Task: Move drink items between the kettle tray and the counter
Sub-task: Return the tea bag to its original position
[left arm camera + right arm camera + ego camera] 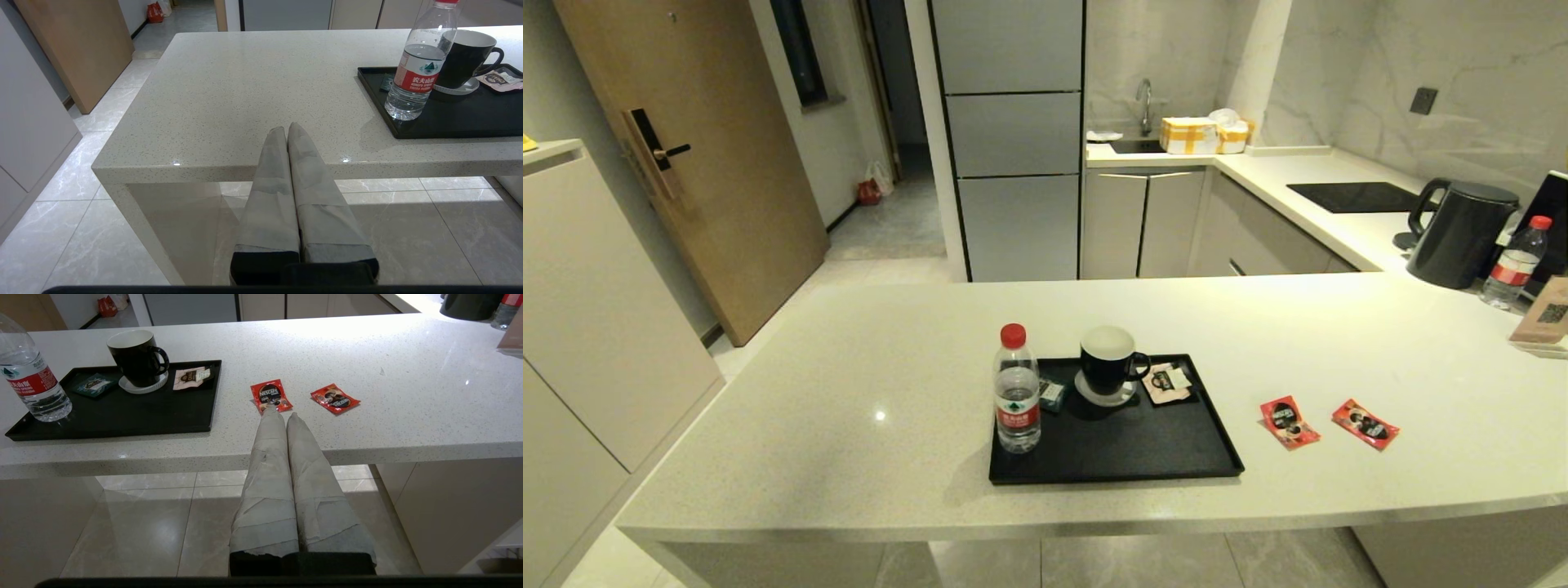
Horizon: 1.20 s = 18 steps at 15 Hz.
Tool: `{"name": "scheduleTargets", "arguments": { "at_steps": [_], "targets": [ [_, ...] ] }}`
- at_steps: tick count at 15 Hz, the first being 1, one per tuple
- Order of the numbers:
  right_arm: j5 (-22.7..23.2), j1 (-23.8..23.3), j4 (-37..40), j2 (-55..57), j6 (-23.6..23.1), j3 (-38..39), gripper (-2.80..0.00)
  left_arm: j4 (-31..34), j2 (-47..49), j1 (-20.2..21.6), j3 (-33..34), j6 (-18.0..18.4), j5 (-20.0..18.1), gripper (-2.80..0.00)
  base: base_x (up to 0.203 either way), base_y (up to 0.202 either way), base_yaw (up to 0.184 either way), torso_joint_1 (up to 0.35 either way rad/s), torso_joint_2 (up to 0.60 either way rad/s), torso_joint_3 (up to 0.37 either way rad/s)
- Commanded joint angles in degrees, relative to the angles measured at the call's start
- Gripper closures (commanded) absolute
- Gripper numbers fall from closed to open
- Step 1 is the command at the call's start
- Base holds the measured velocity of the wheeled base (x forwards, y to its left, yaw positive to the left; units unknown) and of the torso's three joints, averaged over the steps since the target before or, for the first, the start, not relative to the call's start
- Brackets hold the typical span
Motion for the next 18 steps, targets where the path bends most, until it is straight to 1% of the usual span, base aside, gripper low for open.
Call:
{"name": "scheduleTargets", "arguments": {
  "at_steps": [1,18],
  "targets": [
    [0.0,0.0,0.0,0.0,0.0,0.0,0.00,0.0,0.0,0.0,0.0,0.0,0.0,0.00,0.000,0.000,0.000,0.000,0.00,0.000],
    [0.0,0.0,0.0,0.0,0.0,0.0,0.00,0.0,0.0,0.0,0.0,0.0,0.0,0.00,0.000,0.000,0.000,0.000,0.00,0.000]
  ]
}}
